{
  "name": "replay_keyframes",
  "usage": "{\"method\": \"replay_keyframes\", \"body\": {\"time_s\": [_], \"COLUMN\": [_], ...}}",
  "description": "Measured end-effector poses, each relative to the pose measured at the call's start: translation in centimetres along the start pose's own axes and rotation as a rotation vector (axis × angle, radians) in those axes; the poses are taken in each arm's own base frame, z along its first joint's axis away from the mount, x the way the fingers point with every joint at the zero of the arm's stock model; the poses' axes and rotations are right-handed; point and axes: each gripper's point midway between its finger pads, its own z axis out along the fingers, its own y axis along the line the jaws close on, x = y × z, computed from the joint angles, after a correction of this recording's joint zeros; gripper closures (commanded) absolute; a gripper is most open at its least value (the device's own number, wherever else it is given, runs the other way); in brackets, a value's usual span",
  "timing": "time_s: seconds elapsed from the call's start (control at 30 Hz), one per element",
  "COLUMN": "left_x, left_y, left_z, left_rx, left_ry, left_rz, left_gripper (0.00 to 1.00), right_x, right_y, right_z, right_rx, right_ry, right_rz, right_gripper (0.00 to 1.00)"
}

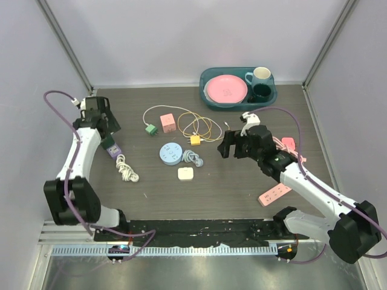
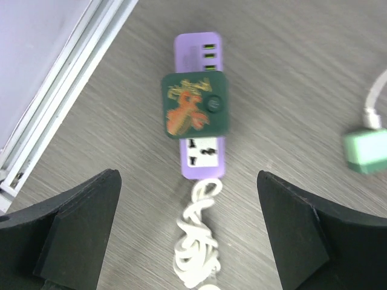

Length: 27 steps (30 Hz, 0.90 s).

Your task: Insert the plug

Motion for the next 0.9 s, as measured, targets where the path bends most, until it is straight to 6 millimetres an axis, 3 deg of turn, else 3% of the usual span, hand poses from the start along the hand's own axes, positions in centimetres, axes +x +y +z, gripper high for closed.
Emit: {"method": "replay_keyframes", "body": {"time_s": [0.13, 0.3, 0.47, 0.67, 0.9], "left_x": [-0.9, 3.6, 7.5, 8.2, 9.5], "left_y": [-2.6, -7.0, -8.6, -10.2, -10.9], "left_z": [-5.0, -9.0, -10.5, -12.1, -13.0], "left_rx": [0.132, 0.355, 0.473, 0.529, 0.521], "left_ry": [-0.127, -0.153, -0.127, -0.179, -0.221], "left_rz": [0.048, 0.224, 0.352, 0.435, 0.529], "left_gripper": [0.0, 0.0, 0.0, 0.0, 0.0], "right_x": [0.5, 3.6, 6.8, 9.3, 13.1], "right_y": [-3.7, -9.2, -13.0, -15.3, -16.9], "right_z": [-0.9, -3.1, -6.2, -9.5, -11.6], "right_rx": [0.151, 0.392, 0.635, 0.869, 1.05], "right_ry": [0.045, 0.153, 0.241, 0.275, 0.291], "right_rz": [0.144, 0.323, 0.466, 0.592, 0.737], "right_gripper": [0.0, 0.0, 0.02, 0.09, 0.13]}}
